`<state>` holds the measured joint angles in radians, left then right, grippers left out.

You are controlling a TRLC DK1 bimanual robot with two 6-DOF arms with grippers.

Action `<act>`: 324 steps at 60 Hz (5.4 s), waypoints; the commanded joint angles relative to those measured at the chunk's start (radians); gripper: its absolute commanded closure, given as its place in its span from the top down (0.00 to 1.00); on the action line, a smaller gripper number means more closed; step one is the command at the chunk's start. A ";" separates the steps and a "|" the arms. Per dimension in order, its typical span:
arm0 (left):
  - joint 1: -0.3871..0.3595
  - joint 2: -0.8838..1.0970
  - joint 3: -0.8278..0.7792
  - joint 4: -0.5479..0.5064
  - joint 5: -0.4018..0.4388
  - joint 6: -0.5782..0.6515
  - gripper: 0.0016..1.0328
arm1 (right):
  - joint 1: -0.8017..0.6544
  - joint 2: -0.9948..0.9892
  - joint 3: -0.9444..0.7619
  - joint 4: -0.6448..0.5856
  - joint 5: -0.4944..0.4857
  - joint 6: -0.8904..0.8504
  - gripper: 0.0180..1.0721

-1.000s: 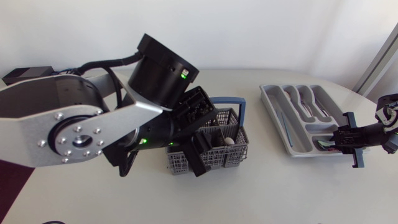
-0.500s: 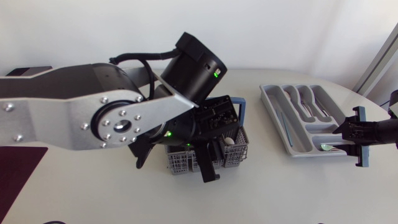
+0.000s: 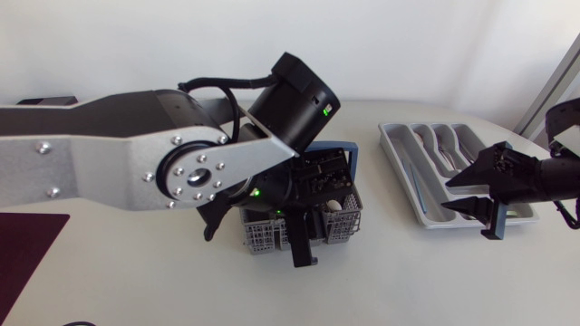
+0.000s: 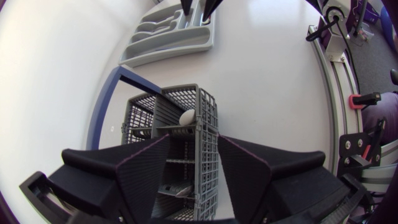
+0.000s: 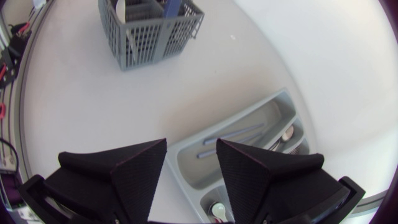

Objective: Sort the cutlery from the basket into the organizer compartments.

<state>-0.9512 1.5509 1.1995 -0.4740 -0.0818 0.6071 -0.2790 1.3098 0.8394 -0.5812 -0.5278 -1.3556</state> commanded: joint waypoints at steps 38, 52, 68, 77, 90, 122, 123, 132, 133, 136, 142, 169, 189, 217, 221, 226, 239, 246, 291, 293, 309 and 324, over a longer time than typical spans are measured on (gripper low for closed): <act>0.042 -0.216 -0.275 0.028 0.020 0.002 0.52 | 0.603 0.017 0.155 -0.065 0.066 0.975 0.56; 0.062 -0.264 -0.328 0.032 0.034 -0.001 0.52 | 0.632 0.123 0.188 -0.049 0.088 1.035 0.52; 0.068 -0.291 -0.354 0.034 0.040 -0.001 0.52 | 0.661 0.163 0.182 -0.016 0.100 1.066 0.47; 0.068 -0.298 -0.364 0.035 0.045 -0.001 0.52 | 0.686 0.178 0.178 -0.006 0.112 1.079 0.44; 0.068 -0.308 -0.376 0.035 0.048 -0.001 0.52 | 0.705 0.186 0.168 0.017 0.141 1.096 0.39; 0.068 -0.331 -0.394 0.035 0.057 0.000 0.52 | 0.736 0.198 0.153 0.030 0.212 1.112 0.21; 0.068 -0.331 -0.394 0.035 0.059 0.000 0.52 | 0.736 0.198 0.152 0.032 0.213 1.112 0.20; 0.068 -0.333 -0.397 0.035 0.063 -0.001 0.52 | 0.738 0.207 0.148 0.030 0.221 1.110 0.06; 0.068 -0.333 -0.397 0.035 0.063 -0.001 0.52 | 0.738 0.206 0.148 0.029 0.221 1.110 0.05; 0.068 -0.334 -0.397 0.035 0.063 -0.001 0.52 | 0.738 0.206 0.147 0.027 0.221 1.110 0.05; 0.068 -0.338 -0.400 0.035 0.063 -0.001 0.52 | 0.744 0.197 0.147 0.024 0.219 1.112 0.05; 0.066 -0.344 -0.406 0.035 0.063 -0.007 0.52 | 0.732 0.089 0.253 -0.101 0.098 1.116 0.05; 0.060 -0.344 -0.411 0.046 0.063 -0.015 0.52 | 0.620 -0.037 0.323 -0.227 -0.063 1.121 0.05; 0.055 -0.345 -0.408 0.048 0.063 -0.020 0.52 | 0.244 -0.182 0.276 -0.398 -0.153 0.963 0.05; 0.054 -0.344 -0.408 0.049 0.063 -0.023 0.52 | 0.196 -0.196 0.228 -0.373 -0.090 0.935 0.05; 0.054 -0.344 -0.408 0.051 0.063 -0.023 0.52 | 0.150 -0.205 0.165 -0.316 0.022 0.902 0.05; 0.049 -0.345 -0.405 0.049 0.063 -0.029 0.52 | -0.066 -0.139 0.043 -0.066 0.215 0.794 0.05; 0.045 -0.345 -0.405 0.049 0.063 -0.033 0.52 | -0.143 -0.060 0.032 0.032 0.256 0.754 0.05; 0.051 -0.350 -0.382 0.020 0.062 -0.043 0.52 | -0.164 0.324 -0.066 0.560 0.534 0.678 0.06; 0.052 -0.350 -0.380 0.018 0.062 -0.043 0.52 | -0.155 0.328 -0.072 0.569 0.537 0.679 0.09; 0.060 -0.348 -0.371 0.014 0.062 -0.038 0.52 | -0.111 0.313 -0.103 0.583 0.545 0.690 0.40; 0.057 -0.353 -0.376 0.011 0.062 -0.043 0.52 | -0.115 0.255 -0.102 0.547 0.545 0.681 0.52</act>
<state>-0.8974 1.2167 0.8104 -0.4492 -0.0265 0.5762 -0.3935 1.6054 0.7605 -0.0086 0.0055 -0.6598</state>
